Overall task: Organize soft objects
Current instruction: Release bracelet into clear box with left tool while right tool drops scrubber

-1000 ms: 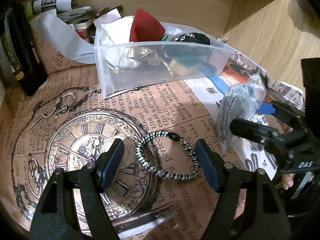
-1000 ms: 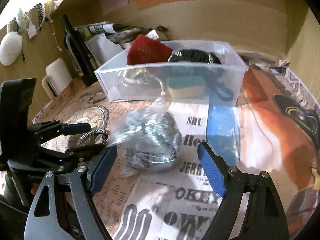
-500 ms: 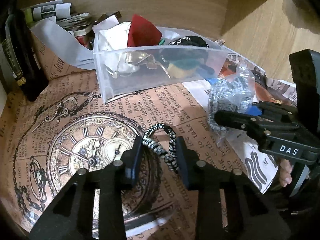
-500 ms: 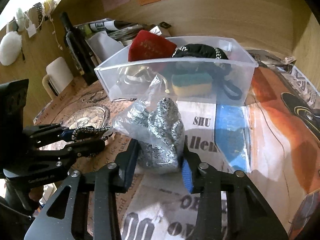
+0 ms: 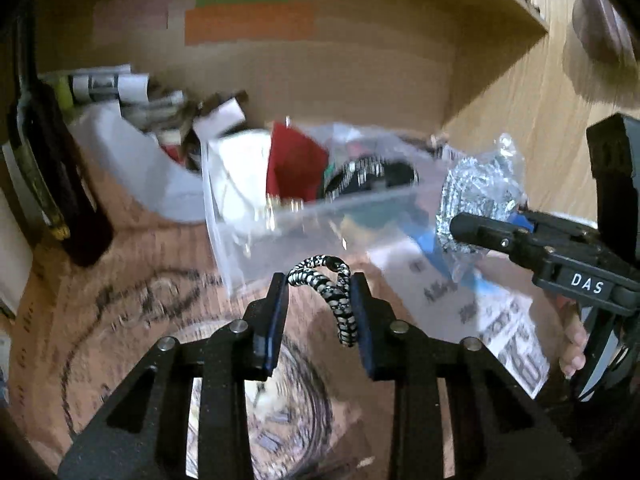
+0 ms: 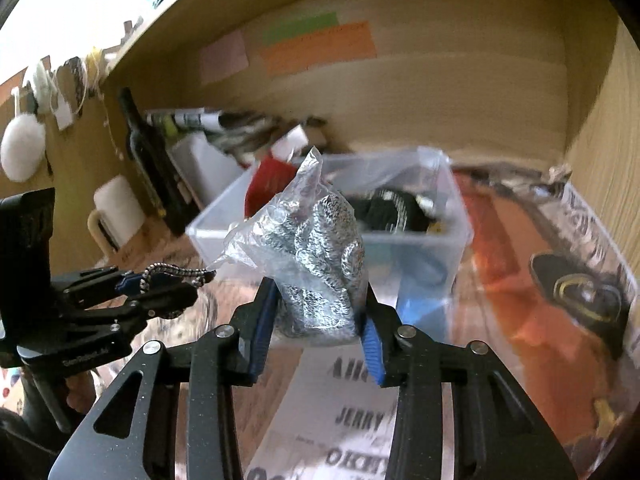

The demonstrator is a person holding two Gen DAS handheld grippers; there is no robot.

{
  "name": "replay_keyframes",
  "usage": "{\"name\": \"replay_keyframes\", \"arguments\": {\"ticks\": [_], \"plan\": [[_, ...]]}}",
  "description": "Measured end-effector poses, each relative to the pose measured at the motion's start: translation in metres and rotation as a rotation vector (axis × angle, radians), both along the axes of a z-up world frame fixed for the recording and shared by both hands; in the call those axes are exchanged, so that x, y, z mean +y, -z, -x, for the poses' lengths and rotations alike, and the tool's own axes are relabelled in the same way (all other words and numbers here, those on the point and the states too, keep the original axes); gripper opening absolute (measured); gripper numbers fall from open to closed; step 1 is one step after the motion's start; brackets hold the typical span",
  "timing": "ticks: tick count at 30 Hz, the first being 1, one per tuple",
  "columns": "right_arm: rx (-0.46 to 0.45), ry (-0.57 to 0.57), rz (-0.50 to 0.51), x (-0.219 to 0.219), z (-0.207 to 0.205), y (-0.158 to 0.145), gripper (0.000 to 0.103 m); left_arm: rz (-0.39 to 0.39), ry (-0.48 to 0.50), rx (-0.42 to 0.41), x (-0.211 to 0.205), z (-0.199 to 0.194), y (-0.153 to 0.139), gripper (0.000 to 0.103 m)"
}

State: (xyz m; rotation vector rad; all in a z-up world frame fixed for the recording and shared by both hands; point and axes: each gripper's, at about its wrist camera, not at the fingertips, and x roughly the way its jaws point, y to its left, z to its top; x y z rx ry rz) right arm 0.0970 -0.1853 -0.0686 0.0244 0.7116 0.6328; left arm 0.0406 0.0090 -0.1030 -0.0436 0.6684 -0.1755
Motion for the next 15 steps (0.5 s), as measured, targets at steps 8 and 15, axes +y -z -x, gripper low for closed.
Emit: {"name": "replay_keyframes", "arguments": {"ticks": [8, 15], "plan": [[-0.084, 0.016, -0.011, 0.008, -0.022, -0.029, 0.036, -0.005, -0.034, -0.087, 0.012, -0.024, -0.031, 0.031], [-0.124, -0.002, 0.004, 0.024, -0.048, -0.042, 0.036, -0.033, -0.073, -0.094, 0.026, -0.056, -0.036, 0.031]]}}
